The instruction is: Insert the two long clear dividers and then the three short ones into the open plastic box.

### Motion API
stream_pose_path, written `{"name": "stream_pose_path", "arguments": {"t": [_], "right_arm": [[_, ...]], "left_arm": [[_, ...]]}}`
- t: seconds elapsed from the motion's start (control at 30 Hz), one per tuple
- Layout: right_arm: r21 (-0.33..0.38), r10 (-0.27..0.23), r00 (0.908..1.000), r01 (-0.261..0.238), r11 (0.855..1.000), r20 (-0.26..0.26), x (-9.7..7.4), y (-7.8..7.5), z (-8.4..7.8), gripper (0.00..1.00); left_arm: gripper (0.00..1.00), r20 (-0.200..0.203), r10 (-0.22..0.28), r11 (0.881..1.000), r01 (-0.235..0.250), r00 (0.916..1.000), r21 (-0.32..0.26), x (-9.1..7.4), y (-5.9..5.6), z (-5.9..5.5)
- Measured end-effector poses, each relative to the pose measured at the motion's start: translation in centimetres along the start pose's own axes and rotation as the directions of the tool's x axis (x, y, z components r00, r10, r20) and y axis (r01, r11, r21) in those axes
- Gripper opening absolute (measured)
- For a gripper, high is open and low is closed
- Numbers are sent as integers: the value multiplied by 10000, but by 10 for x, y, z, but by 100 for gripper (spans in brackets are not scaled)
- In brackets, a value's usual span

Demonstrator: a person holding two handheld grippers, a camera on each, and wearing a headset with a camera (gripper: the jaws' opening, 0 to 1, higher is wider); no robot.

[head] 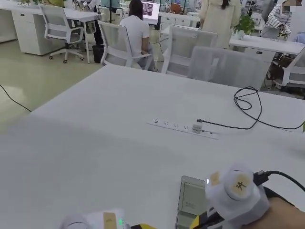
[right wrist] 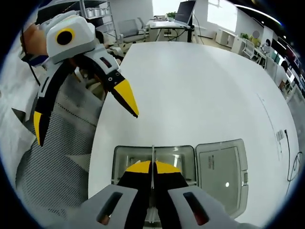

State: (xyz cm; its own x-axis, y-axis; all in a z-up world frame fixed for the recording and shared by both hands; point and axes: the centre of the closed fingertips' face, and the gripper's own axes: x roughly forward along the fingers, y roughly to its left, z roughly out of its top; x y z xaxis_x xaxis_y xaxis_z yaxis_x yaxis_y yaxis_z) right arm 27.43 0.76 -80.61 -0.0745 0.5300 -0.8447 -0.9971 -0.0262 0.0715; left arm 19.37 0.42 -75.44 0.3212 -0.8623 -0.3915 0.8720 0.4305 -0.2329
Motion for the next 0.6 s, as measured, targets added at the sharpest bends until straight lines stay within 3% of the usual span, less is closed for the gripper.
{"name": "stream_pose_path", "arguments": {"t": [0.6], "right_arm": [[-219,18,9958,-38,9998,-919,11,1,-8,3]], "left_arm": [[100,-34,-28,10000,28,10000,32,0,-1,0]]}}
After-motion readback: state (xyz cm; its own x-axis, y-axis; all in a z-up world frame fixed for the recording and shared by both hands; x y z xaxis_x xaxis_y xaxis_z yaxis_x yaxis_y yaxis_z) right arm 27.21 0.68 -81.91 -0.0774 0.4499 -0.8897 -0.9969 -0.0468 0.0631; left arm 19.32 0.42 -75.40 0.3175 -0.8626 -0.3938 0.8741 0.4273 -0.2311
